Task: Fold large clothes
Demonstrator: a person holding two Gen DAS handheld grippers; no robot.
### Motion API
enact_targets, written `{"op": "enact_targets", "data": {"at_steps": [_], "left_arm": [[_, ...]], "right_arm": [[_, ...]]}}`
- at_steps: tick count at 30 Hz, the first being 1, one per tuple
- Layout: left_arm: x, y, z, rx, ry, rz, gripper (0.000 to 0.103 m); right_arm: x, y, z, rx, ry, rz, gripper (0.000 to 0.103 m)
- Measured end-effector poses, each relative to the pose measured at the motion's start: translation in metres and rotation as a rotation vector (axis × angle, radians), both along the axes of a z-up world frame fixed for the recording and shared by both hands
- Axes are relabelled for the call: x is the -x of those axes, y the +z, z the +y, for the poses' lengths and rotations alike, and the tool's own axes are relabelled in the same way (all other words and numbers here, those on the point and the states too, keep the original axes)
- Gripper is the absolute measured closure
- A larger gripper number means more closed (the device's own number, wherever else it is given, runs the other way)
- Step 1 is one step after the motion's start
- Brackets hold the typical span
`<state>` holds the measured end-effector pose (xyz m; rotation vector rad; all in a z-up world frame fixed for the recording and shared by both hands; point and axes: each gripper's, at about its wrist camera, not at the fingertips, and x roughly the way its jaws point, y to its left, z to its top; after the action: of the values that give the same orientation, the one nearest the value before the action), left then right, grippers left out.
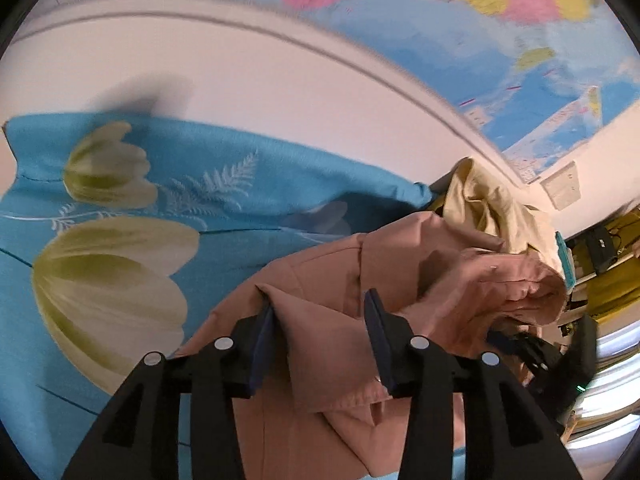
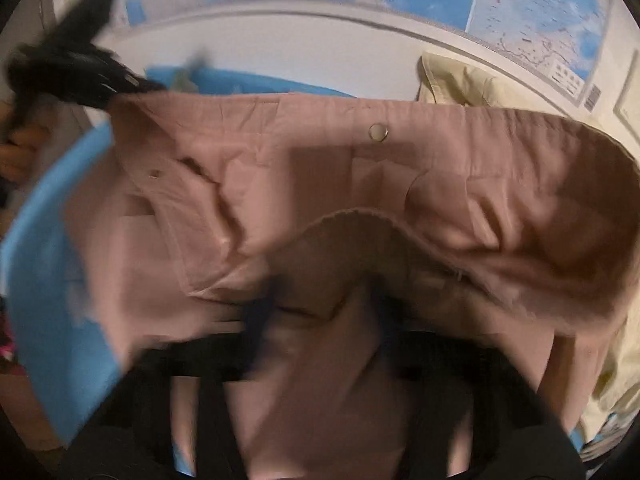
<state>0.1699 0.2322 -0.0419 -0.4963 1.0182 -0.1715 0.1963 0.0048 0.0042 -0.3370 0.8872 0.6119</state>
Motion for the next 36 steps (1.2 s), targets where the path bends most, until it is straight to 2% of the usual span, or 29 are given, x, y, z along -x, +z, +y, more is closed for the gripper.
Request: {"op": "enact_targets", "data": {"at_steps": [1,6,8,11,12,14,15,16,17,20,21,22,23,24,25,27,28,29,31,32,34,36], "left_arm": [[0.005,0.005,0.0,-0.003,-0.009,-0.018,0.057],[0.034,0.03,-0.016,-0.09,-0.101,-0.159,0.045],[0.049,0.035,-0.036,-0.166,-0.185,-0.232,0.038],[0.061,0.027,-0.065,-0.249,-0.316,-0.259,0.036],[0.064,0.019,-0.079,-0.311,-0.362,-0.25,0.036],[0.067,0.004,-0.102,-0.434,-0.434,-0.233,0.036],[0.069,-0.002,-0.109,-0.472,-0.458,-0.231,0.036],[0.069,-0.007,-0.116,-0.507,-0.484,-0.229,0.036],[0.069,-0.011,-0.119,-0.53,-0.5,-0.227,0.036],[0.053,-0.028,-0.128,-0.603,-0.512,-0.2,0.037],[0.047,-0.032,-0.128,-0.606,-0.503,-0.179,0.049],[0.039,-0.036,-0.127,-0.603,-0.494,-0.157,0.069],[0.03,-0.039,-0.125,-0.603,-0.471,-0.136,0.081],[0.024,-0.04,-0.123,-0.595,-0.454,-0.125,0.091],[0.02,-0.038,-0.119,-0.581,-0.435,-0.133,0.093],[0.013,-0.027,-0.11,-0.552,-0.382,-0.16,0.097],[0.01,-0.02,-0.102,-0.514,-0.351,-0.165,0.098],[0.008,-0.011,-0.092,-0.457,-0.325,-0.172,0.098],[0.005,0.001,-0.079,-0.412,-0.279,-0.195,0.099],[0.004,0.004,-0.075,-0.422,-0.255,-0.203,0.099],[-0.005,0.008,-0.065,-0.438,-0.188,-0.199,0.099],[-0.013,0.005,-0.058,-0.425,-0.157,-0.177,0.098]], "right_arm": [[-0.003,-0.001,0.0,-0.01,0.002,0.013,0.102],[-0.015,0.031,-0.018,-0.127,-0.035,-0.042,0.103],[-0.021,0.043,-0.023,-0.158,-0.053,-0.065,0.103],[-0.035,0.047,-0.029,-0.199,-0.054,-0.01,0.101],[-0.034,0.046,-0.029,-0.183,-0.044,-0.005,0.095],[-0.022,0.041,-0.031,-0.145,-0.022,-0.023,0.057],[-0.016,0.041,-0.033,-0.127,-0.011,-0.032,0.051],[-0.008,0.039,-0.027,-0.106,-0.001,-0.036,0.04],[-0.002,0.032,-0.025,-0.056,0.004,-0.052,0.032],[0.004,0.008,-0.008,0.102,-0.003,-0.095,0.03],[0.004,0.002,-0.004,0.131,-0.005,-0.097,0.033],[0.003,-0.003,-0.001,0.156,-0.007,-0.101,0.052],[0.001,-0.008,0.001,0.188,-0.014,-0.111,0.076],[0.0,-0.009,0.001,0.192,-0.012,-0.102,0.085],[-0.002,-0.007,-0.002,0.151,-0.005,-0.07,0.098],[-0.001,0.005,-0.009,0.099,-0.017,-0.083,0.1],[-0.001,0.014,-0.015,0.06,-0.029,-0.093,0.1],[0.0,0.027,-0.021,0.0,-0.041,-0.093,0.1],[0.002,0.049,-0.036,-0.103,-0.071,-0.123,0.1],[0.0,0.062,-0.045,-0.15,-0.108,-0.158,0.1],[-0.008,0.072,-0.053,-0.208,-0.151,-0.168,0.1],[-0.025,0.064,-0.052,-0.243,-0.177,-0.107,0.1]]}}
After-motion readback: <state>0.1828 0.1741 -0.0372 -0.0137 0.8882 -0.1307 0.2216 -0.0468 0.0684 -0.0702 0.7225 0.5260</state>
